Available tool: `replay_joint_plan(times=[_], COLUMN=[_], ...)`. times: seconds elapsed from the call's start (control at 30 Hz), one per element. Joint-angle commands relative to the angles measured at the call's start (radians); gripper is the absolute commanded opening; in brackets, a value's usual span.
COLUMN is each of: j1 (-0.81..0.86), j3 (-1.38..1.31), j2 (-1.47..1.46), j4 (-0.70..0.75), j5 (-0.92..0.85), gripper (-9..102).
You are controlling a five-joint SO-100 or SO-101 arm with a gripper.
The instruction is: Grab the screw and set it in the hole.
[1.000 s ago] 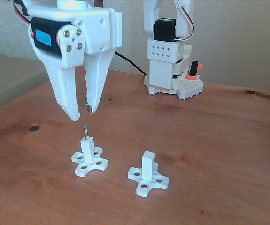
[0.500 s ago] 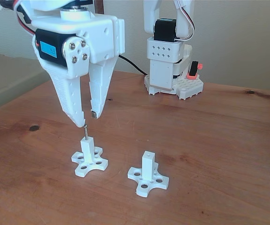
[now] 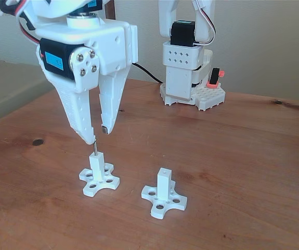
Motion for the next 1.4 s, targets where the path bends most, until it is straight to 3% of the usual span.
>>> replay_joint_plan(times=[0.0,1.37], j1=[0.000,0.011], j3=[-0.086,-0.097], j2=[0.025,-0.008], j4=[-0.018,-0.044], j5=[-0.005,-0.012], gripper=[9,8])
